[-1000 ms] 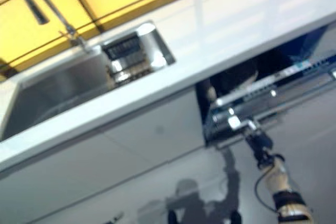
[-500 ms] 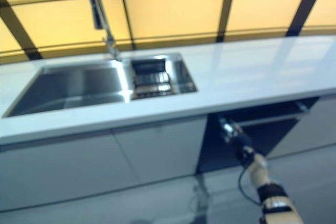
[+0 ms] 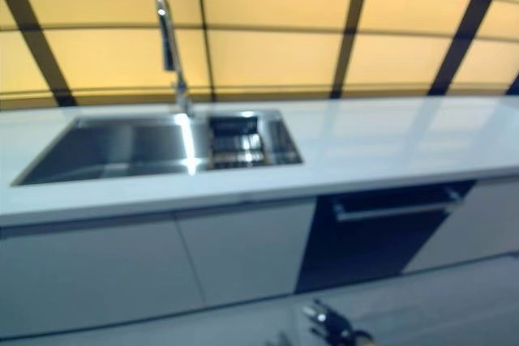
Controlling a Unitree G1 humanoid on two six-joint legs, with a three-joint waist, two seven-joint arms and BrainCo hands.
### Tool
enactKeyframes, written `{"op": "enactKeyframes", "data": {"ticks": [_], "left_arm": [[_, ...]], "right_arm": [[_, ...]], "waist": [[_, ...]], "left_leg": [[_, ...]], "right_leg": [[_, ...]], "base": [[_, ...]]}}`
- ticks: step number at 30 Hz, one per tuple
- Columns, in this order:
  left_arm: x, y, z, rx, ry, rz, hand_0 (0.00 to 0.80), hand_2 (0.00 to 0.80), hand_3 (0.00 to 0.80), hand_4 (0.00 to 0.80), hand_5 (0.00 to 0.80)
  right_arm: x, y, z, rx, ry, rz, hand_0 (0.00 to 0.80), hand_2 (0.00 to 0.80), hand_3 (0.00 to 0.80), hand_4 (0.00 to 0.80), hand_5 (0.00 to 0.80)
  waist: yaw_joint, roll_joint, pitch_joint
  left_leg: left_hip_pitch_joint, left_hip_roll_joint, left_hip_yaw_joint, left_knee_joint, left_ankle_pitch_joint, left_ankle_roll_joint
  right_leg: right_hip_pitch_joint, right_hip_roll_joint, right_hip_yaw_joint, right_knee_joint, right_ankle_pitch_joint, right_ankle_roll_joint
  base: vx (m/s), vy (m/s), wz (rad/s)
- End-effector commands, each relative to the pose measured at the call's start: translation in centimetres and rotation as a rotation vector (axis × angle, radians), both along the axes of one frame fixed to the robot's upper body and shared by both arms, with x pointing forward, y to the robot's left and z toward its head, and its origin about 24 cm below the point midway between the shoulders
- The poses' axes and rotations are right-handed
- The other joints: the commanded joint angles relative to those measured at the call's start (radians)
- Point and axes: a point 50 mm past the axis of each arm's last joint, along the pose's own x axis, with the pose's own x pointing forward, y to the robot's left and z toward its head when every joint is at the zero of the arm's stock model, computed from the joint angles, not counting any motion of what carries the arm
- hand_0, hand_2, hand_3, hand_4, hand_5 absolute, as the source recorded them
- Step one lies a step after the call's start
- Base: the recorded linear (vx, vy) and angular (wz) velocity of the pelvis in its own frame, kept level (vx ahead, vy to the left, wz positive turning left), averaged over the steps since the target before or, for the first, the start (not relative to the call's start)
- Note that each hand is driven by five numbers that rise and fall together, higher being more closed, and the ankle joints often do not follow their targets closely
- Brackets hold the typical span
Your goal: Take plates into dishwasher
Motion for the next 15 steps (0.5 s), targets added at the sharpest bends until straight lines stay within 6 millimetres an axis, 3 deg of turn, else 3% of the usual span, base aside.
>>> {"op": "enactKeyframes", "data": {"ticks": [1,8,15], "left_arm": [[1.8,-1.5,0.0,0.009,0.002,-0.054,0.000,0.000,0.000,0.000,0.000],[1.4,-2.4,-0.4,0.010,0.050,-0.149,0.000,0.000,0.000,0.000,0.000],[0.8,-2.5,-0.5,0.012,0.110,-0.235,0.000,0.000,0.000,0.000,0.000]], "right_arm": [[1.2,-0.1,0.5,-0.035,-0.042,0.033,0.000,0.000,0.000,0.000,0.000],[-0.5,0.9,-0.8,-0.091,0.039,0.163,0.000,0.000,0.000,0.000,0.000],[-1.3,1.2,-1.2,-0.092,0.090,0.185,0.000,0.000,0.000,0.000,0.000]], "waist": [[0.048,0.026,0.022],[0.073,0.023,0.012],[0.076,0.023,0.007]], "left_leg": [[0.035,0.001,0.020,0.003,0.001,0.022],[0.039,-0.008,-0.007,0.003,0.002,0.030],[0.042,-0.012,-0.017,0.003,0.000,0.036]], "right_leg": [[0.023,0.003,0.011,0.019,0.018,-0.017],[0.037,0.004,-0.006,0.029,0.008,-0.018],[0.036,0.004,-0.005,0.041,0.001,-0.015]], "base": [[0.045,0.047,0.10],[0.036,0.022,0.12],[0.030,0.003,0.07]]}}
